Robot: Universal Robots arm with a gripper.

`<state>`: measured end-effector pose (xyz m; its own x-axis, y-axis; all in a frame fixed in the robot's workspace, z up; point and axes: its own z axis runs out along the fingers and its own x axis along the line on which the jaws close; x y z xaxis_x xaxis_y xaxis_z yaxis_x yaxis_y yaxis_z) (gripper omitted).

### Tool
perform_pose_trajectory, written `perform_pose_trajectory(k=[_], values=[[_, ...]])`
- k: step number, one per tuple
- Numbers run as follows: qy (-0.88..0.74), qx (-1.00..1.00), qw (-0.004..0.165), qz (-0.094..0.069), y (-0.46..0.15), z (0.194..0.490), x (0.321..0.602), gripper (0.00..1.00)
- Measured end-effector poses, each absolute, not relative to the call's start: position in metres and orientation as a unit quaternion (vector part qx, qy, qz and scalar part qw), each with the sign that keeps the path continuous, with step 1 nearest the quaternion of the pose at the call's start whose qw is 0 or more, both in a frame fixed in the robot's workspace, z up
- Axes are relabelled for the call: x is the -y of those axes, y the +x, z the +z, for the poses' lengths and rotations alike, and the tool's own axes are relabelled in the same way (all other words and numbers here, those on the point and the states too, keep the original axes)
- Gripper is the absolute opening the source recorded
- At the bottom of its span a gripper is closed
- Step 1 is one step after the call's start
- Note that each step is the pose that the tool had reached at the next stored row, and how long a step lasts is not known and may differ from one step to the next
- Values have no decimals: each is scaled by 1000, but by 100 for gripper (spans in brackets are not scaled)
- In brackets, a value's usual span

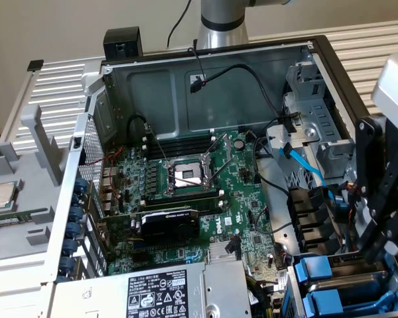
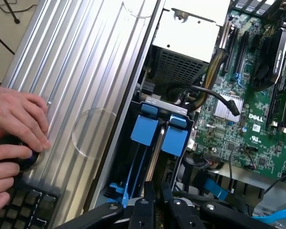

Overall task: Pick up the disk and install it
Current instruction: 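Insert the first disk wire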

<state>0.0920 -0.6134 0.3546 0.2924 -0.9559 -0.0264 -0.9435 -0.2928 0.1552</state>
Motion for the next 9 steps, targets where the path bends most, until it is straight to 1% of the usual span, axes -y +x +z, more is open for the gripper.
perform_pose_trajectory(k=[5, 9], values=[[799, 597, 53, -56, 87, 355, 613, 17], [798, 598, 51, -52, 84, 355, 612, 17]])
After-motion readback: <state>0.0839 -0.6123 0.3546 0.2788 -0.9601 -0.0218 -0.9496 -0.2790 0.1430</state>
